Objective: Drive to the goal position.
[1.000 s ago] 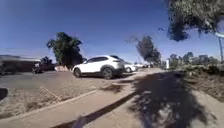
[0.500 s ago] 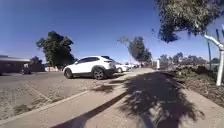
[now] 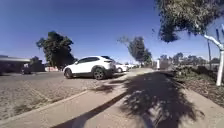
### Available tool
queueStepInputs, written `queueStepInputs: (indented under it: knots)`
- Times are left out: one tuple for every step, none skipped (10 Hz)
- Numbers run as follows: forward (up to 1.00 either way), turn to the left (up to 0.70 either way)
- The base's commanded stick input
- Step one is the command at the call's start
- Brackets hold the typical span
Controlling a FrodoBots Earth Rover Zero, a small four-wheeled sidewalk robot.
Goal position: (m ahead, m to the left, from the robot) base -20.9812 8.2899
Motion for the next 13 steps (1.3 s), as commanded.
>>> queueStepInputs:
  knots:
    - [0.0,0.85]
    - [0.0,0.85]
    - [0.0,0.85]
    - [0.0,0.85]
    - [0.0,0.85]
    - [0.0,0.85]
    - [0.0,0.85]
    - [0.0,0.85]
    - [0.0,0.85]
    - [0.0,0.85]
    - [0.0,0.85]
    - [0.0,0.85]
    - [0.0,0.85]
